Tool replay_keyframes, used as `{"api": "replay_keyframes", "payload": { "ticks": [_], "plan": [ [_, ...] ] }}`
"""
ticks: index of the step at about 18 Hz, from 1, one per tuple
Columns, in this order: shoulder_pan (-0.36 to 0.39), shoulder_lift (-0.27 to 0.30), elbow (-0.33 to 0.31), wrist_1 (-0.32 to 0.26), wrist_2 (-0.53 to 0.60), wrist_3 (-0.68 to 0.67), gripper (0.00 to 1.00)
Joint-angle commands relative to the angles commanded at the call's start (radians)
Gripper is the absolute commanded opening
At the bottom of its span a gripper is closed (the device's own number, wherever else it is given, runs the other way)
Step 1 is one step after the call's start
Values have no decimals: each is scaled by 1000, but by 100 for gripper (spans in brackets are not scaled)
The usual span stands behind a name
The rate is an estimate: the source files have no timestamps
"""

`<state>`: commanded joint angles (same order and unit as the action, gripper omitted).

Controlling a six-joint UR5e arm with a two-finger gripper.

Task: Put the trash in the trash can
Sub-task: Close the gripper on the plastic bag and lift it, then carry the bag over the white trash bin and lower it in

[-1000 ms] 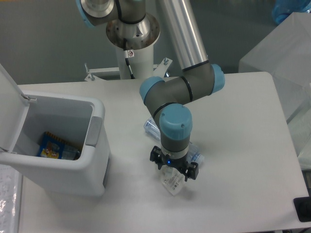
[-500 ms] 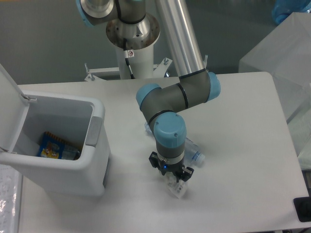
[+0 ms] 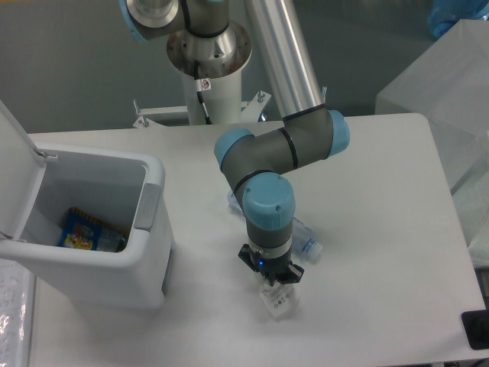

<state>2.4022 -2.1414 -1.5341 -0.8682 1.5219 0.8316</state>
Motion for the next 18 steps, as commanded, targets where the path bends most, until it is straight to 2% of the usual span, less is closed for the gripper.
{"api": "replay_keyframes", "payload": {
  "ticks": [3, 6, 11, 18],
  "plan": [
    [0, -5, 57, 0, -23, -52, 8],
    [6, 0, 101, 2, -113, -106, 7],
    [17, 61, 183, 2, -290, -175, 7],
    [17, 185, 189, 6, -440, -204, 7]
  ]
}}
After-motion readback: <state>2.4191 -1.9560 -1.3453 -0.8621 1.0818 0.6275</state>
